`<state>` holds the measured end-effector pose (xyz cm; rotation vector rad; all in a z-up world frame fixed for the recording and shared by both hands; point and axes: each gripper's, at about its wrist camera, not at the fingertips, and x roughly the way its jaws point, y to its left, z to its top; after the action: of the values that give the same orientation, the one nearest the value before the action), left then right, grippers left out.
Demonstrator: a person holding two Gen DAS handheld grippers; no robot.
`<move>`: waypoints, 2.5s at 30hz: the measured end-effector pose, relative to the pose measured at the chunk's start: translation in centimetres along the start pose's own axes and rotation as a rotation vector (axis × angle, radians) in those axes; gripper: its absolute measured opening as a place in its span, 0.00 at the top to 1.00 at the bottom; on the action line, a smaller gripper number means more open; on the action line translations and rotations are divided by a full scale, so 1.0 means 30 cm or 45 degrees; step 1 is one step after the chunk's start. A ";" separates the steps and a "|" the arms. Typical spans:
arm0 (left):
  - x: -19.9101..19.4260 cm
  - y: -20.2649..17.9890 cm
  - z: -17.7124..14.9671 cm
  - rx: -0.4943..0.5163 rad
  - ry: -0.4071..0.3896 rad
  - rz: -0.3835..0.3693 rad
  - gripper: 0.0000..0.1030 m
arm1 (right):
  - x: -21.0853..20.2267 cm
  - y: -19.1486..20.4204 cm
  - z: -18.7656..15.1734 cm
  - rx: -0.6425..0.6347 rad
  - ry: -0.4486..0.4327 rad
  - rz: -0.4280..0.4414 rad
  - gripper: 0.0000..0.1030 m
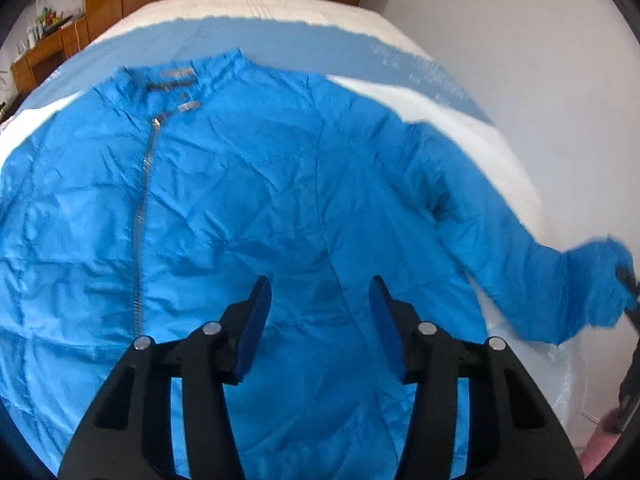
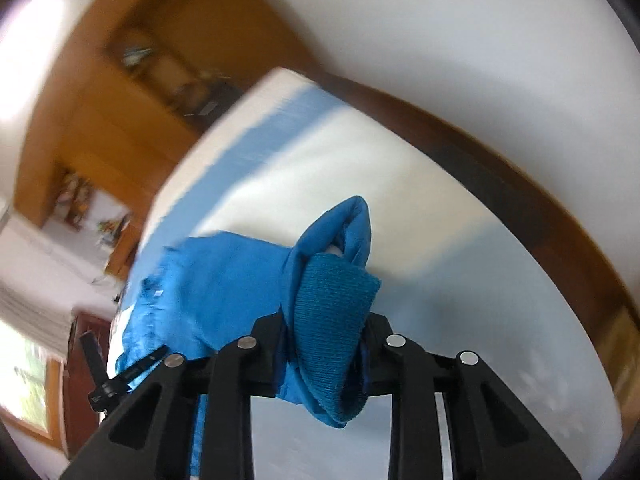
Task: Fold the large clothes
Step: 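Grasp a sleeve cuff with the right tool and fold it across the jacket body, then open the right tool to release the sleeve on the jacket body, then grasp the other knit sleeve cuff with the left tool, fold it across, release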
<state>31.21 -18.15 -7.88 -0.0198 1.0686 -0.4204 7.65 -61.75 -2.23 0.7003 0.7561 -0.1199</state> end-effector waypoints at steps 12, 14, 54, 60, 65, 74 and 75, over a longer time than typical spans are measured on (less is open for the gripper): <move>-0.114 0.266 0.071 -0.116 -0.081 0.122 0.52 | 0.469 0.642 -0.014 -0.510 0.179 0.046 0.74; -0.121 0.297 0.081 -0.129 -0.087 0.121 0.52 | 0.527 0.690 -0.044 -0.552 0.213 0.063 0.74; -0.234 0.474 0.158 -0.354 -0.345 0.070 0.86 | 0.526 0.325 0.090 -0.204 0.216 0.123 0.56; -0.277 0.644 0.136 -0.433 -0.340 0.276 0.86 | 0.634 0.490 -0.013 -0.352 0.321 0.163 0.56; -0.186 0.721 0.125 -0.462 -0.217 0.345 0.85 | 0.746 0.608 -0.091 -0.506 0.359 0.007 0.57; -0.105 0.823 0.059 -0.471 -0.122 0.353 0.76 | 0.827 0.618 -0.154 -0.603 0.392 -0.200 0.56; -0.116 0.827 0.058 -0.472 -0.115 0.347 0.73 | 0.824 0.623 -0.152 -0.604 0.386 -0.200 0.56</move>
<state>39.31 5.56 -9.48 -0.2179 1.0306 0.0280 29.45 -41.01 -10.94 0.2066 1.0847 0.0262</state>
